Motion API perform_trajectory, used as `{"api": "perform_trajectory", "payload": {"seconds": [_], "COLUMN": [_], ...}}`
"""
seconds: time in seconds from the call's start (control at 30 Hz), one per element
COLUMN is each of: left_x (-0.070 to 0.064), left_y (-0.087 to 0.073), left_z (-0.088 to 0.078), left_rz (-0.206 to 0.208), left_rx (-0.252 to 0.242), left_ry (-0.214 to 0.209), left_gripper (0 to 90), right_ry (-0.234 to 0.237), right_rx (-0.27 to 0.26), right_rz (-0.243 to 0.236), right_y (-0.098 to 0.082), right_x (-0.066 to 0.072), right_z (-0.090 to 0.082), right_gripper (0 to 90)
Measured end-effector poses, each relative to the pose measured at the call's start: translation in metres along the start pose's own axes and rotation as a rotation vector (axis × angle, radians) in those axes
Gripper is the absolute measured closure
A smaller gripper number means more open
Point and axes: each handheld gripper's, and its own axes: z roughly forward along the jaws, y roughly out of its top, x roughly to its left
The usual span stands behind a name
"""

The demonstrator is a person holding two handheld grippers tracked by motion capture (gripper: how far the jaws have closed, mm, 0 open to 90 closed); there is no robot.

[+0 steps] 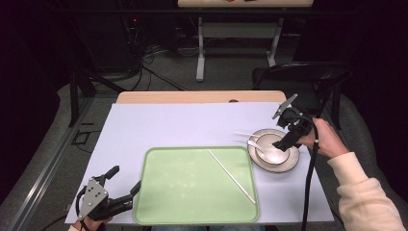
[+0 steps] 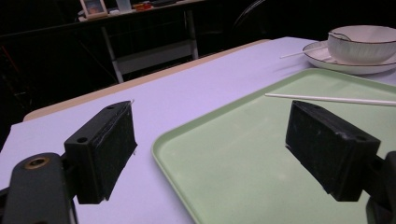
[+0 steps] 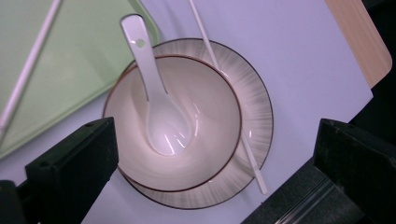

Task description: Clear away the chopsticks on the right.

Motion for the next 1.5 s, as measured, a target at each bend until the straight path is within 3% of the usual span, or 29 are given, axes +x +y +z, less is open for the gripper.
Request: {"api": "perform_trajectory", "payload": {"seconds": [0.17, 0.37, 0.57, 0.7, 0.9, 1.13, 1.5], "left_x": [0.000, 0.000, 0.000, 0.000, 0.000, 0.000, 0.000], "left_y": [0.000, 0.000, 0.000, 0.000, 0.000, 0.000, 0.000], "left_z": [0.000, 0.000, 0.000, 0.000, 0.000, 0.000, 0.000], "left_rz": [0.000, -0.001, 0.000, -0.002, -0.001, 0.000, 0.001], "left_rx": [-0.001, 0.001, 0.001, 0.001, 0.000, -0.001, -0.001], "left_ry": [-0.001, 0.000, 0.000, -0.001, -0.001, -0.002, -0.001], "left_gripper": [15.8, 15.8, 15.8, 15.7, 15.8, 15.8, 15.8], "right_ry": [0.001, -0.002, -0.017, -0.008, -0.001, 0.045, 0.105], "right_rx": [0.026, 0.074, 0.105, 0.133, 0.197, 0.246, 0.286], "right_rz": [0.013, -0.005, 0.008, 0.006, -0.008, -0.030, -0.051], "right_y": [0.000, -0.001, -0.004, -0.007, -0.011, -0.018, -0.023], "right_x": [-0.023, -0.042, -0.058, -0.065, -0.067, -0.065, -0.063], "right_z": [0.006, 0.020, 0.037, 0.048, 0.067, 0.087, 0.100], "right_gripper": [0.0, 0.0, 19.9, 38.2, 52.0, 55.2, 66.3]}}
